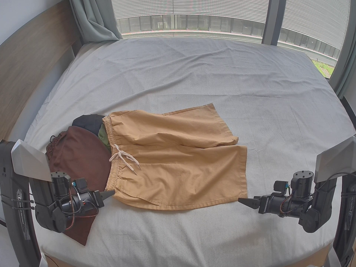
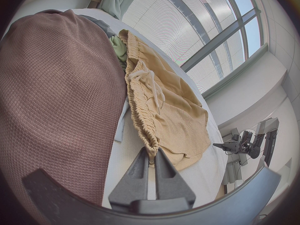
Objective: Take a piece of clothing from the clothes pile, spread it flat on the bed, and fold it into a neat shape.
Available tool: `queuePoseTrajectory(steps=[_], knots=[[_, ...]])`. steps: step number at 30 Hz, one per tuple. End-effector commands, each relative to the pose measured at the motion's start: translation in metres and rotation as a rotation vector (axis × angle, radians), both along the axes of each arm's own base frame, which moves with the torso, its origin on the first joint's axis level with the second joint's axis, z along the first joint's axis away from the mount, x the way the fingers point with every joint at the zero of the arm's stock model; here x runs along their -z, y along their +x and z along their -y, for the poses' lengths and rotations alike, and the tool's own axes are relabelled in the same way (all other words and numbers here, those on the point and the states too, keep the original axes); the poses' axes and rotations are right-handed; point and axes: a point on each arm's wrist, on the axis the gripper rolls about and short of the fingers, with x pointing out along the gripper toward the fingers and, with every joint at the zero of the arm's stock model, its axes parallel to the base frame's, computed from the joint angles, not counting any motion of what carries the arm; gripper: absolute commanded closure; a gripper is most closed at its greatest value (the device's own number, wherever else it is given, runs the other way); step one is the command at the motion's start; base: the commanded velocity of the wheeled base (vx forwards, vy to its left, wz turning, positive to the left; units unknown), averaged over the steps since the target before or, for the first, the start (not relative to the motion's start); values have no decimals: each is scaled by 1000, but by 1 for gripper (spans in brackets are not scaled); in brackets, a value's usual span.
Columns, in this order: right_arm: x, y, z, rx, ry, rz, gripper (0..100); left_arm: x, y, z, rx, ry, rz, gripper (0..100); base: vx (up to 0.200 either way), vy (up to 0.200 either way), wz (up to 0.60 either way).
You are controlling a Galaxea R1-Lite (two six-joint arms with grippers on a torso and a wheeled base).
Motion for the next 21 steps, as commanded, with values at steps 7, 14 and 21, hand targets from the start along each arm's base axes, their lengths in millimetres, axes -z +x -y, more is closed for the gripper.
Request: queuePoseTrajectory(steps=[7,14,21], knots=[[31,17,-2,15,11,-59,0,-1,0,0,1,1,3,100,0,0,0],[31,30,-8,47,85,-70,0,-1,0,0,1,1,1,100,0,0,0],[31,36,-10,59,113,-67,100,-1,0,0,1,1,3,100,0,0,0]])
